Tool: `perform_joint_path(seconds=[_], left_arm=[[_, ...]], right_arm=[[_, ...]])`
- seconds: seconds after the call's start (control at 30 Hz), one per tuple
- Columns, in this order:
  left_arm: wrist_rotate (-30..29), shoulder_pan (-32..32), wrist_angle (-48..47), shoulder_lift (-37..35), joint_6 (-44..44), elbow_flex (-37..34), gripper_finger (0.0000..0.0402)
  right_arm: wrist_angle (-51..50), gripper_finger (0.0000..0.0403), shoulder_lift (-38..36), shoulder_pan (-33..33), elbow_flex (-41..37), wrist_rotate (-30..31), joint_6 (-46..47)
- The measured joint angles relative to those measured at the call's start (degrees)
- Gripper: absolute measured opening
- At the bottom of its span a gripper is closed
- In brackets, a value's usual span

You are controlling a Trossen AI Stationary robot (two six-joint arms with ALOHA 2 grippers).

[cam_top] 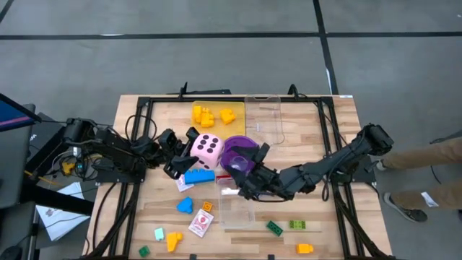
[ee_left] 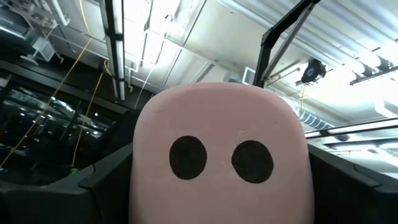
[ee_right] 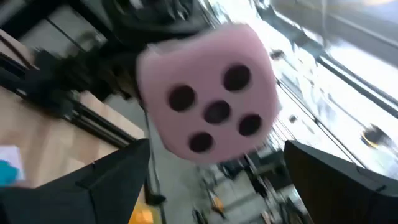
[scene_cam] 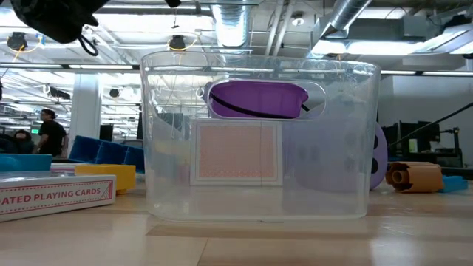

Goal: Pick & Place Toys
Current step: Put the pink dice into the top transparent bin

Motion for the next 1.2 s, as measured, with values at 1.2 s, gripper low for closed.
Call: perform_joint_path(seconds=[1.2], left_arm=[[-2.13, -4.56, -1.04, 0.22, 0.32, 0.29, 0.0346]], right_arm=[[3.49, 0.0363, 0.0, -7.14, 0.69, -26.46, -13.55]])
